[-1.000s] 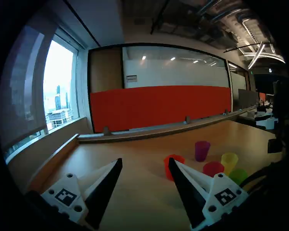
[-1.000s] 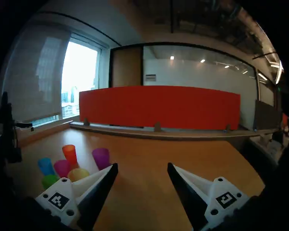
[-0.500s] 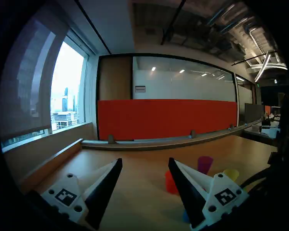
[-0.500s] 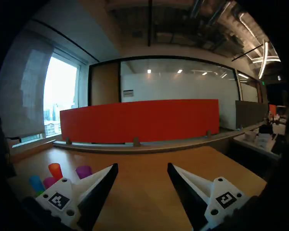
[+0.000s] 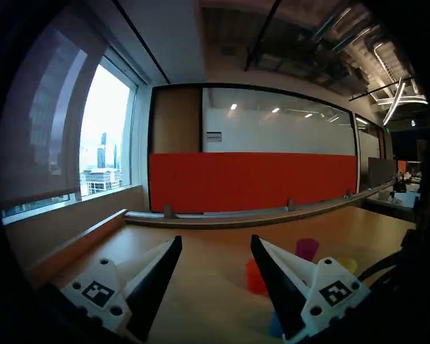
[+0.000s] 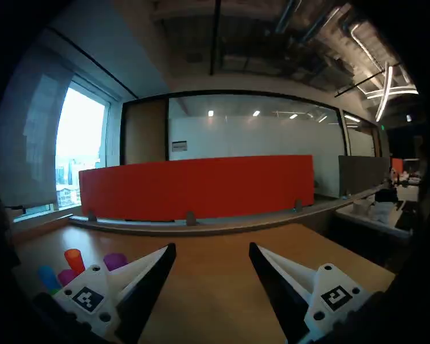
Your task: Pour water
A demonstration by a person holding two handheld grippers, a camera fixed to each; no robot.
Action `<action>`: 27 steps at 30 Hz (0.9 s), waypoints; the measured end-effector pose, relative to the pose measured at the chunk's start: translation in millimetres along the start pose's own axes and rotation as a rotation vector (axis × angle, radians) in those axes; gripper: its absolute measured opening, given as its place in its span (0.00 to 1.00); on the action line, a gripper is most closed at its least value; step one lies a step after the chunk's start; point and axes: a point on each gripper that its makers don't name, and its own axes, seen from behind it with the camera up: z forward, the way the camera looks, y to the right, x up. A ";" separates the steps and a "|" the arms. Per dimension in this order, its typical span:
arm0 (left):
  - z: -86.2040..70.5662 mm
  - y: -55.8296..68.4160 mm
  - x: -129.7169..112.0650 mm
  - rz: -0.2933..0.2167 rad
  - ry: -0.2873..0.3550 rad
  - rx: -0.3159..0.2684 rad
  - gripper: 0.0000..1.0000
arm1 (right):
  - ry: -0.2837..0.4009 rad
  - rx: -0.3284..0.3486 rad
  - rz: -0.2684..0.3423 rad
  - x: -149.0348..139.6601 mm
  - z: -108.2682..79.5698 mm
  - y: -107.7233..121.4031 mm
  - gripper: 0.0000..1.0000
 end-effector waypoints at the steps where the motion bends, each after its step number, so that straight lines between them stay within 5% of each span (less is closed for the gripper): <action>1: -0.4 0.5 -0.4 0.000 0.002 0.003 0.89 | 0.002 -0.003 -0.006 1.1 -0.3 0.4 0.99; 18: -2.4 -4.1 -12.4 -0.020 0.042 0.068 0.88 | 0.009 -0.019 -0.096 0.7 -8.8 -1.3 0.99; 27: -2.7 -5.9 -32.2 -0.046 0.049 0.084 0.89 | 0.046 -0.044 -0.074 9.8 -9.9 -2.2 0.99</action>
